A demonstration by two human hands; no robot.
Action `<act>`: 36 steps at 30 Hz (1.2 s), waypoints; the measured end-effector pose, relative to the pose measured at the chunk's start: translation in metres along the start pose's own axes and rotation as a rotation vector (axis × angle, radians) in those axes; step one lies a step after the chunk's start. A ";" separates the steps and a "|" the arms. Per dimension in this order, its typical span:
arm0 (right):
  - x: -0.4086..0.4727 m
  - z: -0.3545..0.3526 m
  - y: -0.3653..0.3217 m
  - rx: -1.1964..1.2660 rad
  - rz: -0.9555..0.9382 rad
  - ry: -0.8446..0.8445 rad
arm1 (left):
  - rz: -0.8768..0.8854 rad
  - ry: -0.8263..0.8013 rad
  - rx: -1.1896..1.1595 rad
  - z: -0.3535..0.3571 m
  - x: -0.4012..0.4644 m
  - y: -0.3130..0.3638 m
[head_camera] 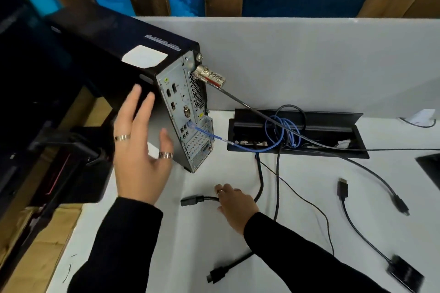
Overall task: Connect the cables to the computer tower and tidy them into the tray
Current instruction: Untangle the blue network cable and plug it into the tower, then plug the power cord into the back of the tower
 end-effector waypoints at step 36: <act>-0.086 -0.093 0.090 1.103 -0.142 0.144 | -0.527 -0.259 -0.713 0.042 -0.044 0.128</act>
Point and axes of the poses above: each hand's wrist, its own x-axis towards the middle knuckle, its own z-axis out of the palm, y = z × x, the point moved 2 cm from there along x, towards the middle knuckle, and after that the axes turned 12 degrees about z, right-handed, at the moved point
